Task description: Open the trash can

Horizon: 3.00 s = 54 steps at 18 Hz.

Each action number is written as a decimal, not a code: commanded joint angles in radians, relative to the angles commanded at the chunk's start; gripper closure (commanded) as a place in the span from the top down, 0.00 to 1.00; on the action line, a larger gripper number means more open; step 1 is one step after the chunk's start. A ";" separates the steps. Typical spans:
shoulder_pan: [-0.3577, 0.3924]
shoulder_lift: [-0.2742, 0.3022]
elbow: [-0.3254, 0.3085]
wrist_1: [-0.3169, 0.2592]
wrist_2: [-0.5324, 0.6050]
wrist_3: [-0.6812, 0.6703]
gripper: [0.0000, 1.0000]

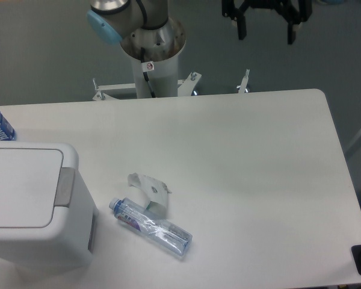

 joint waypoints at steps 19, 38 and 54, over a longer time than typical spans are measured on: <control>-0.201 -0.104 0.002 0.121 -0.012 -0.710 1.00; -0.537 -0.327 0.041 0.429 -0.084 -1.272 1.00; -0.591 -0.348 0.018 0.428 -0.106 -1.273 1.00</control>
